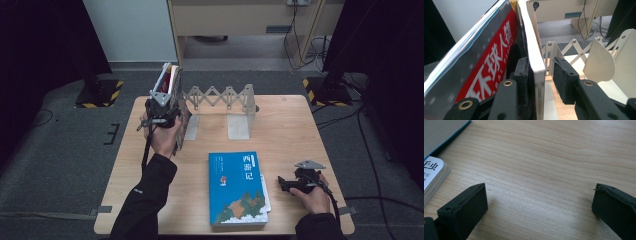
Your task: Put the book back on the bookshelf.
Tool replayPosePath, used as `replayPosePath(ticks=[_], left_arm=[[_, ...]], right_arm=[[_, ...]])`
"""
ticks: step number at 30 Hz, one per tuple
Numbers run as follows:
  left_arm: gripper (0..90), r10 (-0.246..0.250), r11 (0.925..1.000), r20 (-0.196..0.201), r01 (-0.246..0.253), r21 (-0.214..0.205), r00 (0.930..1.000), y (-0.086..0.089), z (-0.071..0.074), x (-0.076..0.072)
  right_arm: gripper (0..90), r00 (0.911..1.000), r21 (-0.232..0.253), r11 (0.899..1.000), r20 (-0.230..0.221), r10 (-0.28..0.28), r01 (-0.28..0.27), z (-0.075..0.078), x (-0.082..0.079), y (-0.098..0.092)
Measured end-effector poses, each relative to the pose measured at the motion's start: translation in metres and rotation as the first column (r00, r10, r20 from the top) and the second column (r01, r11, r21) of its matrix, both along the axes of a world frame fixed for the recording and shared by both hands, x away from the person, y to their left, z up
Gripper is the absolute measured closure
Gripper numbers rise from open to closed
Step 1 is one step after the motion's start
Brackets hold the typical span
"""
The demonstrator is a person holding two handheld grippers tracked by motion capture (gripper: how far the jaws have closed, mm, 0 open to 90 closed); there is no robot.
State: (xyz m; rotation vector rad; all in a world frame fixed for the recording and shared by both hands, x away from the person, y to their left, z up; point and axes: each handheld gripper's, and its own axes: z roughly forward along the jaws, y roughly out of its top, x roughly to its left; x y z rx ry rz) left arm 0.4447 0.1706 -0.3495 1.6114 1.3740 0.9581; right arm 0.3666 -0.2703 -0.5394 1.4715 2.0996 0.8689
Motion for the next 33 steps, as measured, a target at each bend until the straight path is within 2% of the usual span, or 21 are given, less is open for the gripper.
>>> replayPosePath(ticks=[11, 16, 21, 24, 26, 29, 32, 33], left_arm=[[62.0, -0.005, 0.9998, 0.011, 0.006, -0.017, 0.9999, 0.012, 0.001, -0.026], [59.6, -0.035, 0.9984, 0.022, 0.036, -0.044, 0.9991, 0.017, -0.002, -0.04], [55.7, -0.072, 0.9971, 0.029, 0.073, -0.024, 0.997, 0.02, -0.01, -0.053], [54.3, -0.088, 0.9957, 0.024, 0.088, -0.028, 0.9959, 0.025, -0.016, -0.059], [53.4, -0.111, 0.993, 0.014, 0.111, -0.041, 0.9938, 0.027, -0.021, -0.062], [50.6, -0.163, 0.9853, 0.01, 0.164, -0.048, 0.9865, 0.031, -0.029, -0.067], [49.8, -0.207, 0.9733, 0.001, 0.206, -0.102, 0.9784, 0.034, -0.037, -0.07], [49.3, -0.212, 0.9722, 0.001, 0.211, -0.102, 0.9772, 0.035, -0.04, -0.071]], right_arm=[[0.4, 1.0, -0.001, 1.0, 0.001, 0.001, -0.001, 0.0, 0.0, 0.0], [0.4, 1.0, -0.001, 1.0, 0.001, 0.001, -0.001, 0.0, 0.0, 0.0], [0.4, 1.0, -0.002, 1.0, 0.0, 0.004, -0.004, 0.0, 0.0, 0.0], [0.4, 1.0, -0.002, 1.0, 0.0, 0.004, -0.004, 0.0, 0.0, 0.0], [0.4, 1.0, -0.002, 1.0, 0.0, 0.004, -0.004, 0.0, 0.0, 0.0], [0.4, 1.0, -0.002, 1.0, 0.0, 0.003, -0.003, 0.0, 0.0, 0.0], [0.8, 1.0, -0.001, 1.0, 0.0, -0.005, 0.005, 0.0, 0.0, 0.001], [0.9, 1.0, 0.0, 1.0, 0.0, -0.007, 0.007, 0.0, 0.0, 0.001]])
